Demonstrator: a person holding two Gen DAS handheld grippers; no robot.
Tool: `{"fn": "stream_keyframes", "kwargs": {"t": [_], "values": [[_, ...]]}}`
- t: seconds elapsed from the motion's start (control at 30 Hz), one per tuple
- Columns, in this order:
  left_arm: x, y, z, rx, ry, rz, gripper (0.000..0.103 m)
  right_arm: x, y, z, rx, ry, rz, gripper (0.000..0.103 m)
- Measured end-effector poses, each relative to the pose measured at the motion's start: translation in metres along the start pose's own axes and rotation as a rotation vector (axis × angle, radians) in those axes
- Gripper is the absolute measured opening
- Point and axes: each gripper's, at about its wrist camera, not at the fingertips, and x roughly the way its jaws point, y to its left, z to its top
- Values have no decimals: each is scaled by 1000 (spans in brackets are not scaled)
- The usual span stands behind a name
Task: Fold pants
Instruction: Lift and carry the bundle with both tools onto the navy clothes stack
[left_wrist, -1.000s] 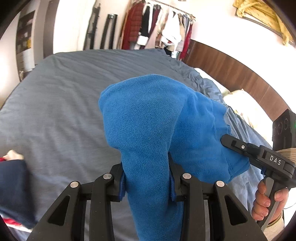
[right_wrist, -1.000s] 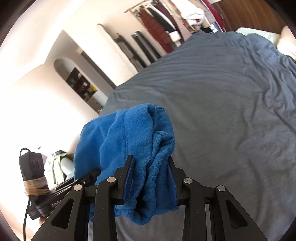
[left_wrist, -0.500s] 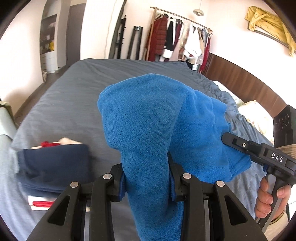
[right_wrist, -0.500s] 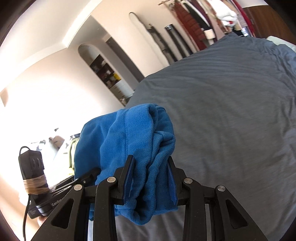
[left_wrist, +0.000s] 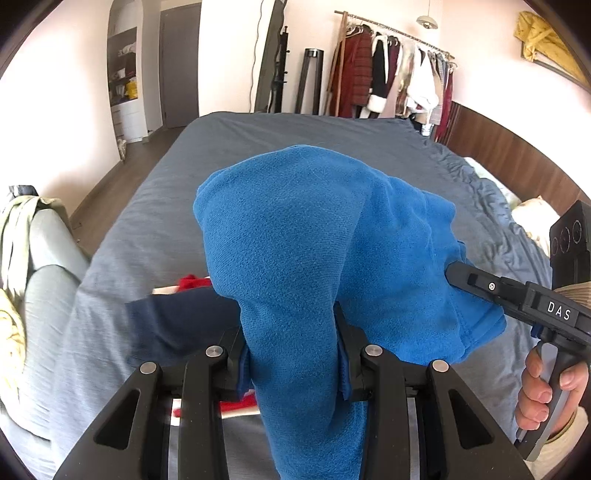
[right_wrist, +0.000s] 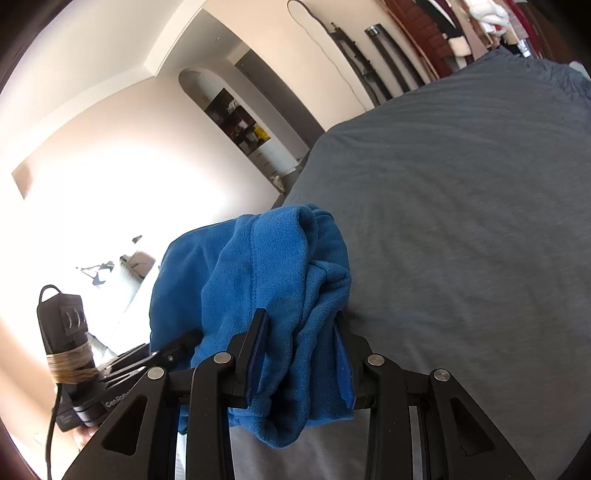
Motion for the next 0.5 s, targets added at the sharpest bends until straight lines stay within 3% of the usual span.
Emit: {"fn": "stream_keyframes", "kwargs": {"t": [0.23, 0.5], "values": [[22, 53, 5, 3, 53, 31, 35, 54, 8, -1, 18, 44, 14, 34], [67, 99, 4, -14, 153, 12, 35, 108, 4, -7, 65, 86, -17, 34]]}}
